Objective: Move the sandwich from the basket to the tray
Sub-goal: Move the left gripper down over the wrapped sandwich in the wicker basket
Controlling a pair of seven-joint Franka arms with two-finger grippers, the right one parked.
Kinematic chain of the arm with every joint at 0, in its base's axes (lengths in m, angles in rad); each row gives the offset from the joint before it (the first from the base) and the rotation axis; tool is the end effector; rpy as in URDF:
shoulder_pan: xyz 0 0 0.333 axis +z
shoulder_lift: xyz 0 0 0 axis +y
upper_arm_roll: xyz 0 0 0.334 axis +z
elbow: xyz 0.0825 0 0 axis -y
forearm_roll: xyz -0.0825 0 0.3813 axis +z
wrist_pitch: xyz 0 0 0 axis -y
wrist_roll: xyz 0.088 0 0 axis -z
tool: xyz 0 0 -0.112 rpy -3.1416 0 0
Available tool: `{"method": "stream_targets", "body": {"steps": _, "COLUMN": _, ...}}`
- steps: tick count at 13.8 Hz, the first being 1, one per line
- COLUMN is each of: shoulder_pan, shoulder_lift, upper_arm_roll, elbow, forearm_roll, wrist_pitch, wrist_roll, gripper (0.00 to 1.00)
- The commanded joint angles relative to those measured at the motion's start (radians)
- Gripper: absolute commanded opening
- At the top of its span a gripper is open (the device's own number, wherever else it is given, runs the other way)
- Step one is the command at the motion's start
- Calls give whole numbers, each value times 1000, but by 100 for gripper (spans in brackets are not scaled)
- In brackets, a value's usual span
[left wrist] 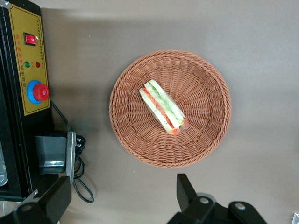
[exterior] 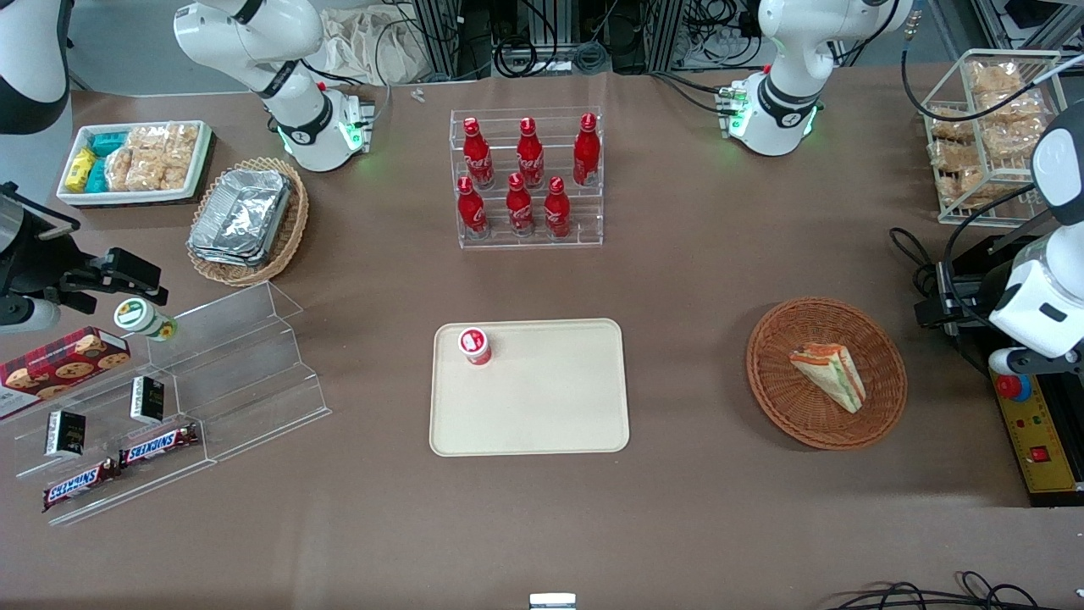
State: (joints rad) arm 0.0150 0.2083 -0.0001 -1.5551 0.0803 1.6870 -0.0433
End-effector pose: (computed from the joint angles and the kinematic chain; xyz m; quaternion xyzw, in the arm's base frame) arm 0.6189 0.0173 0.5326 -0.9982 -0.0229 0.0376 0.0402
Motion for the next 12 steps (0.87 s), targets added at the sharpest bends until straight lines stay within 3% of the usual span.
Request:
{"method": "stream_targets", "body": {"steps": 1, "shoulder_pan": -15, "shoulder_lift": -15, "upper_arm_roll": 20, "elbow": 1, "forearm_roll": -14, "wrist_pitch": -17, "wrist_roll": 17, "gripper": 100}}
{"method": "stream_targets", "body": {"steps": 7, "shoulder_pan": -23, "shoulder_lift": -20, "upper_arm_roll": 14, "elbow": -61, "forearm_roll": 6, "wrist_pitch": -7, "wrist_roll": 20, "gripper": 100}}
{"method": "stream_targets", "body": {"steps": 12, "shoulder_pan": -20, "shoulder_lift": -60, "upper_arm_roll": 15, "elbow": -308, "forearm_roll": -23, "wrist_pitch": 273, "wrist_roll": -4, "gripper": 100}}
